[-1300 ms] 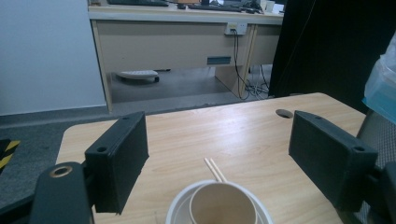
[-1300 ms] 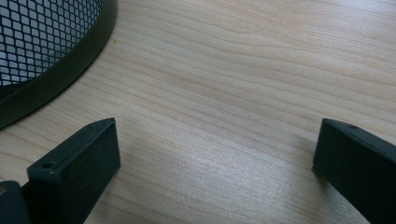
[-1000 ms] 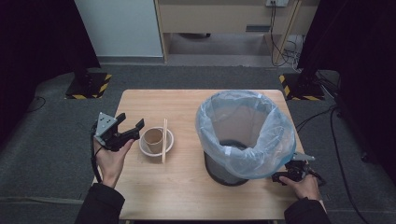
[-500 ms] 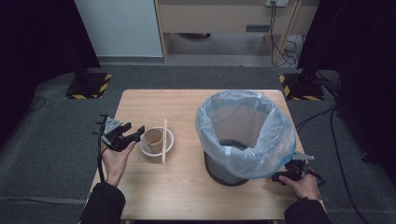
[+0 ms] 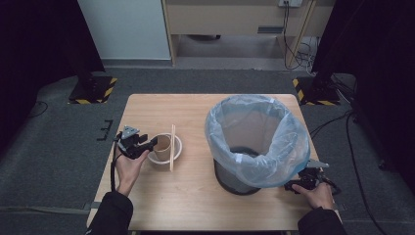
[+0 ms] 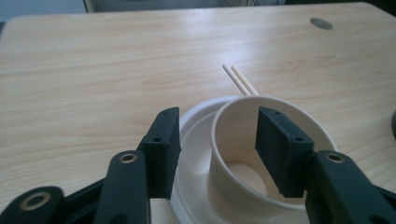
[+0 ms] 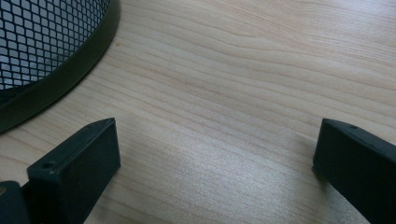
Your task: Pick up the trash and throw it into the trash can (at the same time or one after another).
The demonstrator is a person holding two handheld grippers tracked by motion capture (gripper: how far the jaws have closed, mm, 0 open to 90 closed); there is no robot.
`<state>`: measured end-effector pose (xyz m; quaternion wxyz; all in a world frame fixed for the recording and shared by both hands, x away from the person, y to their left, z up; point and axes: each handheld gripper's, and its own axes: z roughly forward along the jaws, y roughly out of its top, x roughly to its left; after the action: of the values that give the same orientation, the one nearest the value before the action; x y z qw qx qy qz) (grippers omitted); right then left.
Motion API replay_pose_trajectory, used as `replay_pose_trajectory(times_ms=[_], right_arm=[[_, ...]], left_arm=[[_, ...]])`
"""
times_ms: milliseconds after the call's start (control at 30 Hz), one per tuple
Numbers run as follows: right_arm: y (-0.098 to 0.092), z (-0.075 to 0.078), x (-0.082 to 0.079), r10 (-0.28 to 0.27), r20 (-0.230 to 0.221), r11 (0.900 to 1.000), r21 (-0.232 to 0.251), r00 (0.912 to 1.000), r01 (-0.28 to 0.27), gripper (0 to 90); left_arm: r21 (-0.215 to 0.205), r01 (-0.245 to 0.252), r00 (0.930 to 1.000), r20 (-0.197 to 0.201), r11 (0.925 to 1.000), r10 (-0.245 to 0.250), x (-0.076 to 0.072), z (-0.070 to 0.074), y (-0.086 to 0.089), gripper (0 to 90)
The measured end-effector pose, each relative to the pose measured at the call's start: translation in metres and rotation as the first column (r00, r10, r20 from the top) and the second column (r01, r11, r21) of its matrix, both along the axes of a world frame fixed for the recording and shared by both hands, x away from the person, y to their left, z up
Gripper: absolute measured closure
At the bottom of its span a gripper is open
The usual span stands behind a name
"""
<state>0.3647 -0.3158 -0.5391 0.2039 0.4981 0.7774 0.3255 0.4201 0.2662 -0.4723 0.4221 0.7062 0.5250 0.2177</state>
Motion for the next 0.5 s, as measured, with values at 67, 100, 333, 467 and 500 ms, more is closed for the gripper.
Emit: replay_pose_trajectory(times_ms=[67,100,333,467,500], right_arm=[[0.0000,0.0000,0.0002,0.003,0.001,1.000,-0.002,1.0000,-0.003,0.8],[0.0000,0.0000,0.0004,0.004,0.002,1.000,-0.003,1.0000,-0.004,0.8],[0.0005,0.0000,0.0007,0.007,0.003,1.000,-0.004,1.0000,-0.007,0.8],[0.0005,0.0000,0.0008,0.008,0.004,1.000,-0.004,1.0000,-0.008,0.8],[0.0005,0.0000,0.0008,0.008,0.004,1.000,-0.004,1.0000,-0.008,0.8]], left_arm=[[0.002,0.000,0.9998,-0.020,1.0000,0.000,0.0010,-0.0021,-0.0015,53.4],[0.002,0.000,0.9996,-0.027,1.0000,0.000,0.0014,-0.0030,-0.0017,54.5],[0.004,-0.009,0.9967,-0.080,0.9999,0.009,0.0047,-0.0078,-0.0035,64.0],[0.007,-0.018,0.9954,-0.094,0.9998,0.018,0.0042,-0.0069,-0.0026,71.0],[0.008,-0.021,0.9950,-0.098,0.9997,0.022,0.0040,-0.0068,-0.0023,72.7]])
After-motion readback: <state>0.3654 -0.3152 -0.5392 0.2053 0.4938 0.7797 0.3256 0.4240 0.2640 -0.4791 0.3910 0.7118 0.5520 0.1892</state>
